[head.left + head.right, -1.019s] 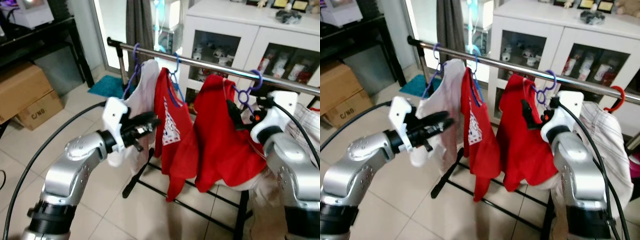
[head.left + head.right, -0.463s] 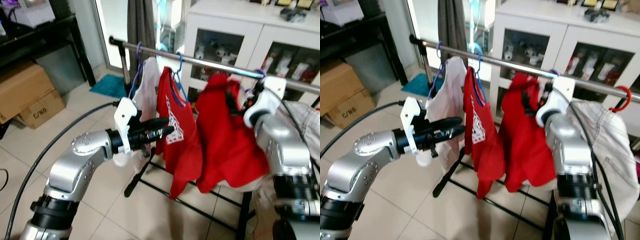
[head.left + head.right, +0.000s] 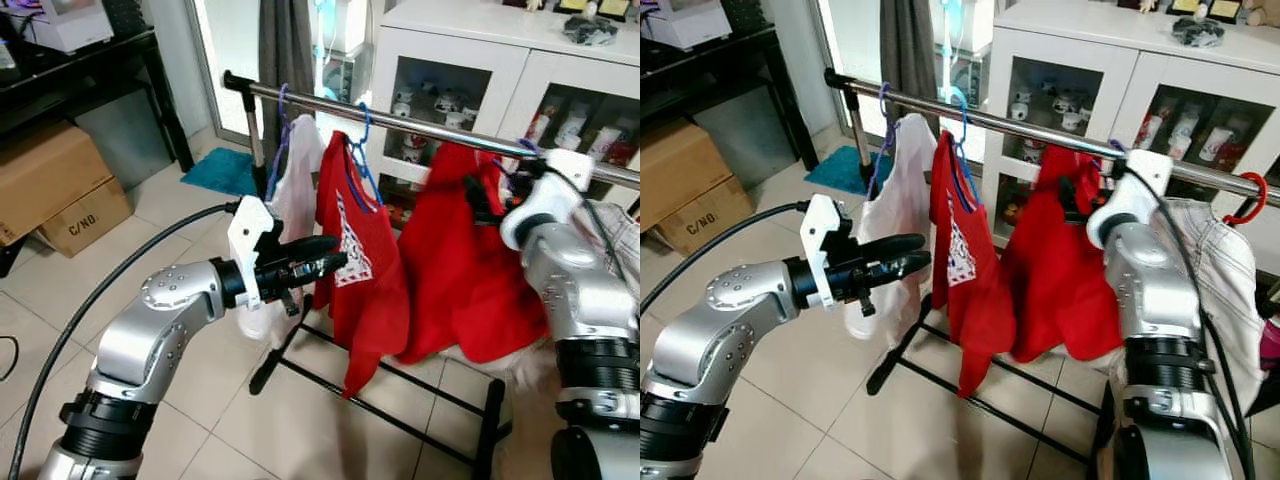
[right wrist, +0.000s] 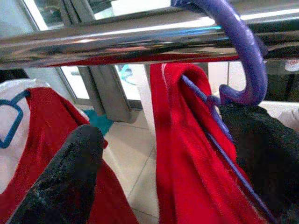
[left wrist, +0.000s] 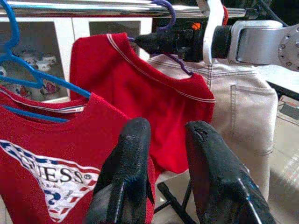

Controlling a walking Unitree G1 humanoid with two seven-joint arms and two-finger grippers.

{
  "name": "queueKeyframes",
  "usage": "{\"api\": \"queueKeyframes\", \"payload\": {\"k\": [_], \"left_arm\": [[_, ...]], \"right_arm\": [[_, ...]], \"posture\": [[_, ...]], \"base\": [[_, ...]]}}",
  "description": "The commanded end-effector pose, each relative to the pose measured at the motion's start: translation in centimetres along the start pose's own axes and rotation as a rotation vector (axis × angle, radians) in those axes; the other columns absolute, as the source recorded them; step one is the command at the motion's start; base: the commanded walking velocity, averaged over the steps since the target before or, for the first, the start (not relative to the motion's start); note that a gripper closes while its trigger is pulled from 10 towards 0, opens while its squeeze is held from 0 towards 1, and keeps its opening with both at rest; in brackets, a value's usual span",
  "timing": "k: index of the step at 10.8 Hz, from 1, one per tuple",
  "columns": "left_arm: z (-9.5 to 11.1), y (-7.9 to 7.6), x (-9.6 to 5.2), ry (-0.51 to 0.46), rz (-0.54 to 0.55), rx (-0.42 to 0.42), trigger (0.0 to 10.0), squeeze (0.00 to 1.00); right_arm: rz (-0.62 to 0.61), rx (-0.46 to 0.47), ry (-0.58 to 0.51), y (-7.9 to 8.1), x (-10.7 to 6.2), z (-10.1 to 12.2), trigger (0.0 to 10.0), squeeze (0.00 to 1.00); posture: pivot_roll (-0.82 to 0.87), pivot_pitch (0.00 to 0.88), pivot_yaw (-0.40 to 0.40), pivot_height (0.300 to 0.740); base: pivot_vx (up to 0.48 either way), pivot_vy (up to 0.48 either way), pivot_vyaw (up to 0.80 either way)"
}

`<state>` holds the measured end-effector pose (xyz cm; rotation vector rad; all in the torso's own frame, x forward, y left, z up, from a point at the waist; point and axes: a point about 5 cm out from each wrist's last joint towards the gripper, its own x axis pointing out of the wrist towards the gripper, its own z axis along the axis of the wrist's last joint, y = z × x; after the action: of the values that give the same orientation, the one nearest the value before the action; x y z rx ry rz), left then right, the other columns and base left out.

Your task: Hang hanger

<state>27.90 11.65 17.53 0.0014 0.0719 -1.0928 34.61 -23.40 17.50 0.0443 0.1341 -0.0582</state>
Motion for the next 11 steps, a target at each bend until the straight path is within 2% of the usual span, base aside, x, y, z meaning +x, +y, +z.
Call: {"api": "queueKeyframes", "payload": {"k": [1,4,6,7,8,9,10,11], "left_arm": [[0.3,-0.2,0.0,0.003,-0.017,0.012,10.0,0.00],[0.2,-0.1,0.1,0.001,-0.024,0.012,10.0,0.00],[0.3,-0.1,0.2,0.002,-0.030,0.015,10.0,0.00],[0.3,-0.1,0.2,0.003,-0.030,0.017,10.0,0.00],[0.3,0.0,0.2,0.003,-0.029,0.017,10.0,0.00],[0.3,0.0,0.3,0.002,-0.029,0.017,10.0,0.00],[0.3,0.0,0.3,0.001,-0.028,0.018,10.0,0.00],[0.3,0.0,0.3,0.001,-0.028,0.019,10.0,0.00]], "right_arm": [[-0.014,0.024,0.040,-1.1,-0.5,-0.9,10.0,1.00],[0.126,-0.025,0.027,-0.8,-2.0,-1.0,10.0,0.98],[0.237,-0.100,0.045,-0.6,-3.1,-1.1,10.0,0.96],[0.206,-0.115,0.042,-1.2,-3.3,-0.9,10.0,0.92],[0.169,-0.114,0.031,-1.8,-3.2,-0.6,10.0,0.83],[0.148,-0.108,0.022,-2.3,-3.1,-0.3,10.0,0.69],[0.116,-0.095,0.011,-2.8,-2.7,0.2,10.0,0.00],[0.112,-0.092,0.011,-2.9,-2.6,0.3,10.0,0.00]], "posture": [[-0.05,0.000,0.021,0.740],[-0.05,0.000,0.030,0.740],[-0.06,0.000,0.037,0.740],[-0.06,0.000,0.037,0.740],[-0.05,0.000,0.034,0.740],[-0.05,0.000,0.032,0.740],[-0.05,0.000,0.029,0.740],[-0.05,0.000,0.029,0.740]], "base": [[0.000,0.000,0.00],[0.000,0.000,0.00],[0.000,0.000,0.00],[0.000,0.000,0.00],[0.000,0.000,0.00],[0.000,0.000,0.00],[0.000,0.000,0.00],[0.000,0.000,0.00]]}}
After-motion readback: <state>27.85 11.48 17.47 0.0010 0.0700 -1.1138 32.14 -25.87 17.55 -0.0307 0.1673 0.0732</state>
